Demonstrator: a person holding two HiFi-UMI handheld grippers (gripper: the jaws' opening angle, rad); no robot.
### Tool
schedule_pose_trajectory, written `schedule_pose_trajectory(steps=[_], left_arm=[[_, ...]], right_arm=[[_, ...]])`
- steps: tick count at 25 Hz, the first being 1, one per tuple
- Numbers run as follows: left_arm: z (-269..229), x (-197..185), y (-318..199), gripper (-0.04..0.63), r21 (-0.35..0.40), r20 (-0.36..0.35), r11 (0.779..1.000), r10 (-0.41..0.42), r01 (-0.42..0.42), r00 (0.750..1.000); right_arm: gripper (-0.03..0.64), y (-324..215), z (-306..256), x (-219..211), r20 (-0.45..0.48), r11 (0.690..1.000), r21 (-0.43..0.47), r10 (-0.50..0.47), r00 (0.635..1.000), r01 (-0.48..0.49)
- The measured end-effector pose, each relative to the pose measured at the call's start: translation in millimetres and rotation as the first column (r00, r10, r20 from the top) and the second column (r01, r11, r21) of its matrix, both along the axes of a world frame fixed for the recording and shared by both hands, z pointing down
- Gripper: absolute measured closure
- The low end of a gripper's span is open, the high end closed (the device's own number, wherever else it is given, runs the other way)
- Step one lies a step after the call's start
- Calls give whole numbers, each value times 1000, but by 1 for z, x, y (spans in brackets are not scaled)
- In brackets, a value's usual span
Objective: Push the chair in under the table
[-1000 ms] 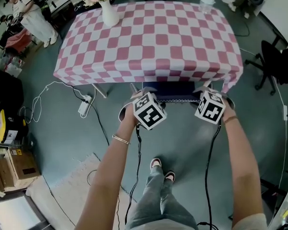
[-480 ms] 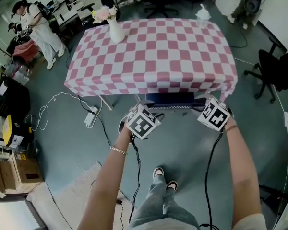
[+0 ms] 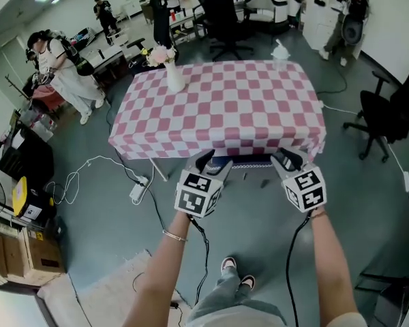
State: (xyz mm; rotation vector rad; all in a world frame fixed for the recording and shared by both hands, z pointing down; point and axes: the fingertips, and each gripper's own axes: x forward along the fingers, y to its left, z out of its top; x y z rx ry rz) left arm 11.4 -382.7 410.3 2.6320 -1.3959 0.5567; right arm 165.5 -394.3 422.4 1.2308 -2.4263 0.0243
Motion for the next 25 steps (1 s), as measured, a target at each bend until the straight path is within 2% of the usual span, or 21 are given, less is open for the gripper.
schedule_pose_trajectory(steps=[2, 5, 9, 12, 15, 21, 25], left_arm=[[-31, -8, 10, 379, 65, -75, 995, -71, 76, 995], [-67, -18, 30, 387, 122, -176, 974, -167, 190, 970], [-102, -39, 62, 472, 193, -242, 924, -282, 331, 928], [-121, -50, 87, 507, 229, -289, 891, -323, 393, 901], [-131, -62, 106, 594, 254, -300, 860, -364, 442, 881], [-132, -76, 129, 594, 256, -314, 843, -389, 472, 866], [-132, -82, 133, 595, 257, -313, 833, -407, 489, 858]], right_arm=[[480, 12, -34, 8, 103, 994, 61, 88, 991, -95], [482, 40, -74, 25, 210, 966, 114, 206, 956, -233], [487, 80, -111, 47, 284, 912, 167, 318, 904, -374], [540, 107, -124, 57, 295, 893, 162, 362, 884, -420], [589, 127, -131, 66, 298, 876, 175, 388, 872, -449], [606, 152, -138, 83, 322, 837, 212, 428, 845, -505], [606, 154, -133, 83, 317, 834, 213, 433, 844, -508]])
